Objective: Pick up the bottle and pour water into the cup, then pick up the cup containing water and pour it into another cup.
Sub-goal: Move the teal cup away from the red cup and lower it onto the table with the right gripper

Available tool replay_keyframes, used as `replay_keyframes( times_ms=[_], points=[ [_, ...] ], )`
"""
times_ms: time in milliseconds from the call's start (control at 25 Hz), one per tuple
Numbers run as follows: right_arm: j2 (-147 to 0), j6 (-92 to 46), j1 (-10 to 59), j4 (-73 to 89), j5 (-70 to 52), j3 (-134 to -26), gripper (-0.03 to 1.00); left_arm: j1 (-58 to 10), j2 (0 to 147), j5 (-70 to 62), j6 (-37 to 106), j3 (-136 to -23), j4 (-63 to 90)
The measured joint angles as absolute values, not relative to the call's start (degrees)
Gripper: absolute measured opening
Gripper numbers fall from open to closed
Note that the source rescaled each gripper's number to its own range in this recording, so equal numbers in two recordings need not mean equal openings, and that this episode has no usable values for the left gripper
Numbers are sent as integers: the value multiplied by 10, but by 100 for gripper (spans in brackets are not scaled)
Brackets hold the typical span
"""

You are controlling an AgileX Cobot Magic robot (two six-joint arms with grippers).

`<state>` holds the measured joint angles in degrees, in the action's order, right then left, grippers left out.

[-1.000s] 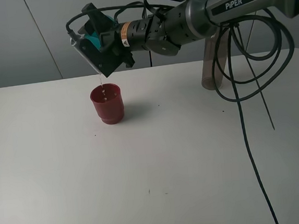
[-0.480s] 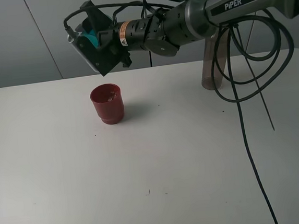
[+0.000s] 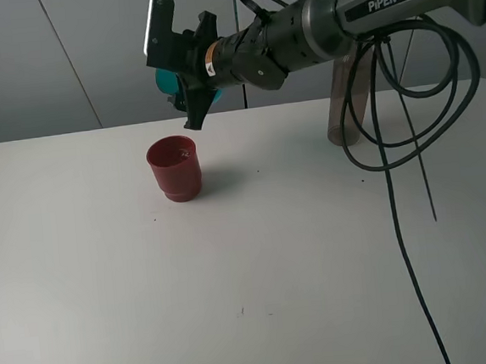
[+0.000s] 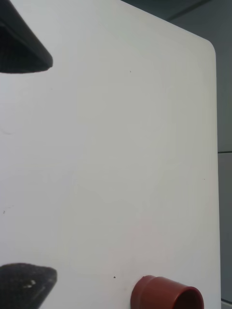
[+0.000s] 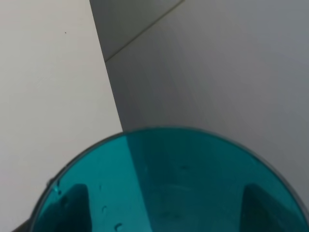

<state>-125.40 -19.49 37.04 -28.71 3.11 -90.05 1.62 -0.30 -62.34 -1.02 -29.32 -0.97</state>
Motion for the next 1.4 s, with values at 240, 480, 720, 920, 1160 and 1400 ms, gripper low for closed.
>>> replay_keyframes(
  times_ms=[240, 480, 720, 920, 1160, 1400],
  points=[
    [-1202, -35, 370, -274, -3, -898, 4, 16, -3, -623, -10, -293, -10],
    [-1142, 0, 370, -231, -14, -806, 4, 16, -3, -623, -11, -293, -10],
    [-1058, 6, 363, -183, 4, -659, 4, 16, -3, -623, -11, -293, -10],
    [-990, 6, 338, -138, 72, -531, 4, 16, -3, -623, -11, -293, -10],
    [-963, 19, 283, -125, 147, -403, 4, 16, -3, -623, -11, -293, -10],
    [-971, 23, 229, -107, 350, -290, 4, 16, -3, -623, -11, -293, -10]
  ],
)
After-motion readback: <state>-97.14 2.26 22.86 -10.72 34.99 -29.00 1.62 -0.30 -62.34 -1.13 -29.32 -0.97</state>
